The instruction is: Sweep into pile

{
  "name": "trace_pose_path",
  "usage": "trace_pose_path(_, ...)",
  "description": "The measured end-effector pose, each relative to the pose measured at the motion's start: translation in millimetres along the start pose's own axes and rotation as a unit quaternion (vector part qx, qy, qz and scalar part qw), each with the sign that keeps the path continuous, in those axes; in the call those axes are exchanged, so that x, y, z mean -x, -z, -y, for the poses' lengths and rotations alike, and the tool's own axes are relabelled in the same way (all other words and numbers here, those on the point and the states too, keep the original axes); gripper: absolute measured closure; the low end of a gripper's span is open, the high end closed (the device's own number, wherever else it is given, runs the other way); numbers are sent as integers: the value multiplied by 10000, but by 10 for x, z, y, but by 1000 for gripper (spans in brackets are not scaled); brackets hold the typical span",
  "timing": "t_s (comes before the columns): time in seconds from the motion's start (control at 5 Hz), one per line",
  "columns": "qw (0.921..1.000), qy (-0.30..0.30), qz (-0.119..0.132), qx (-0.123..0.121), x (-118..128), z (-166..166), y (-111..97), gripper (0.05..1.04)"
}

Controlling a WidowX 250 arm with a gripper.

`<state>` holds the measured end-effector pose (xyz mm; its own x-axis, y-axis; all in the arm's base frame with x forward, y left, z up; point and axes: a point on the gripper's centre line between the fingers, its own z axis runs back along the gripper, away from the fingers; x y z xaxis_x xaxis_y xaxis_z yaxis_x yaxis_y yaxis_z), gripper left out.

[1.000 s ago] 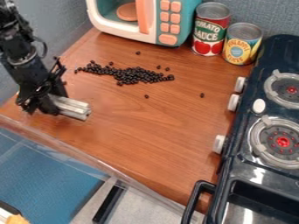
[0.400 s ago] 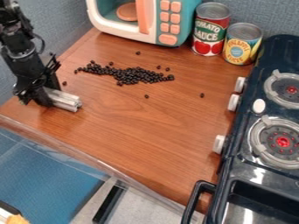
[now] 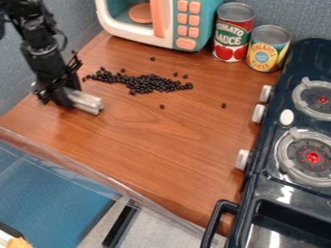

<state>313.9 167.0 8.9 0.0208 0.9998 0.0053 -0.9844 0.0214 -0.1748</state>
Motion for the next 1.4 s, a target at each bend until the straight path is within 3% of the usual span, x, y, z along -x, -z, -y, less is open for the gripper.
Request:
trace_pose_path(0.6,9996,188,-189,110,351,285,29,698)
trace_pose_path(1.2,9997,-28,-127,229,372,587,59,698)
trace_pose_path(1.4,9993,-196,-272,178,420,583,45,698)
